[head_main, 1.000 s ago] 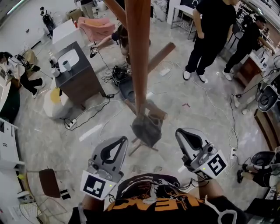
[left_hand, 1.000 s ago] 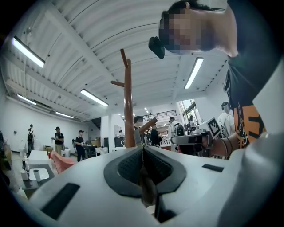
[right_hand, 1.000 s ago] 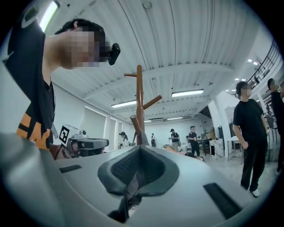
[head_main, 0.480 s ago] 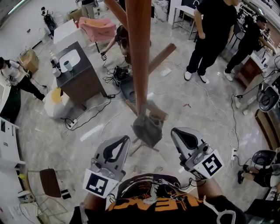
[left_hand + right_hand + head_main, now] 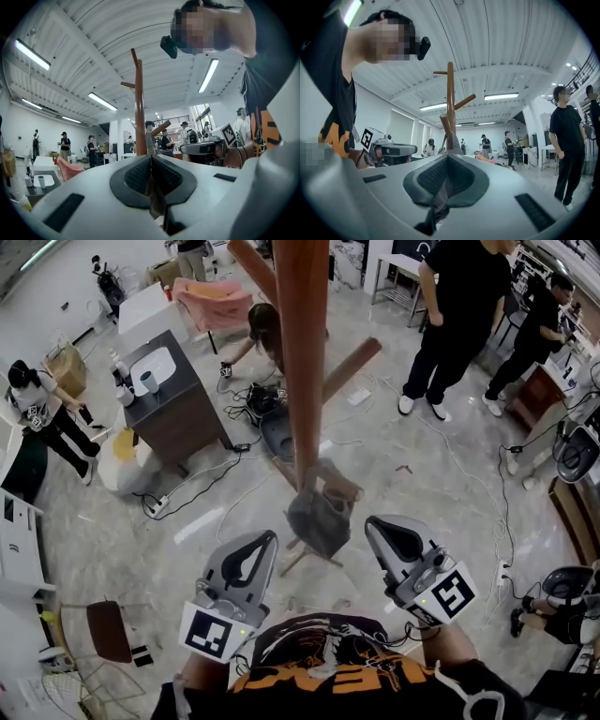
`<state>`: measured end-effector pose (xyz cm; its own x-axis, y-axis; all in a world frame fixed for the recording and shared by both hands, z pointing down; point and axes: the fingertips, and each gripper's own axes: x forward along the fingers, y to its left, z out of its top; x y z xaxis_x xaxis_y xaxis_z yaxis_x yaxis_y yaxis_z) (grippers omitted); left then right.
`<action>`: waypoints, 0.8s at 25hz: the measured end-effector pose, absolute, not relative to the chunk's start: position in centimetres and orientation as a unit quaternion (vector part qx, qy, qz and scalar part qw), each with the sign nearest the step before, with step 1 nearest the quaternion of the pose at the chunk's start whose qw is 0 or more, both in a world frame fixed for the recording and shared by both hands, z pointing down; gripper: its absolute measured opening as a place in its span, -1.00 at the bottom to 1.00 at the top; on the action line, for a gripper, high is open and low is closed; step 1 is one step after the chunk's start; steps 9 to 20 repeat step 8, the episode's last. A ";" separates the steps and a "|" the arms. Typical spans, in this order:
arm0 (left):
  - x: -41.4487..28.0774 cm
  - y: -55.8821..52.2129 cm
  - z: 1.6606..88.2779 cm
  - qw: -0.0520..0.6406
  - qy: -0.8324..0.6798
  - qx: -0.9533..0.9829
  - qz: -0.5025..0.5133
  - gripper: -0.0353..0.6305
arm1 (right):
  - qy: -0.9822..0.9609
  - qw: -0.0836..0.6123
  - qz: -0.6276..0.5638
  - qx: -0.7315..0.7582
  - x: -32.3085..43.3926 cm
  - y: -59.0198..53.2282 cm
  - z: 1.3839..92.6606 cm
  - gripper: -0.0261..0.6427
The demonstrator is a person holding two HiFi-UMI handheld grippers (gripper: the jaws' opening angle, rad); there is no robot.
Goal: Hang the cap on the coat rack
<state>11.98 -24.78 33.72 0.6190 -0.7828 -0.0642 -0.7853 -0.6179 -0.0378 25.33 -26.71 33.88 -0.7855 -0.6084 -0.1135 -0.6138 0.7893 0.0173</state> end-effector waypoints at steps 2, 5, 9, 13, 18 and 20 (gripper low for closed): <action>11.8 -24.8 33.7 0.032 0.438 -0.898 0.019 -0.81 | 0.945 0.051 0.025 -0.322 25.1 -26.8 34.0 -0.88; 11.9 -24.7 33.8 0.031 0.441 -0.897 0.020 -0.81 | 0.947 0.068 0.022 -0.314 24.9 -26.6 33.4 -0.88; 12.2 -24.4 33.9 0.032 0.444 -0.895 0.021 -0.81 | 0.947 0.071 0.022 -0.312 25.2 -26.4 33.3 -0.88; 12.2 -24.4 33.9 0.032 0.444 -0.895 0.021 -0.81 | 0.947 0.071 0.022 -0.312 25.2 -26.4 33.3 -0.88; 12.2 -24.4 33.9 0.032 0.444 -0.895 0.021 -0.81 | 0.947 0.071 0.022 -0.312 25.2 -26.4 33.3 -0.88; 12.2 -24.4 33.9 0.032 0.444 -0.895 0.021 -0.81 | 0.947 0.071 0.022 -0.312 25.2 -26.4 33.3 -0.88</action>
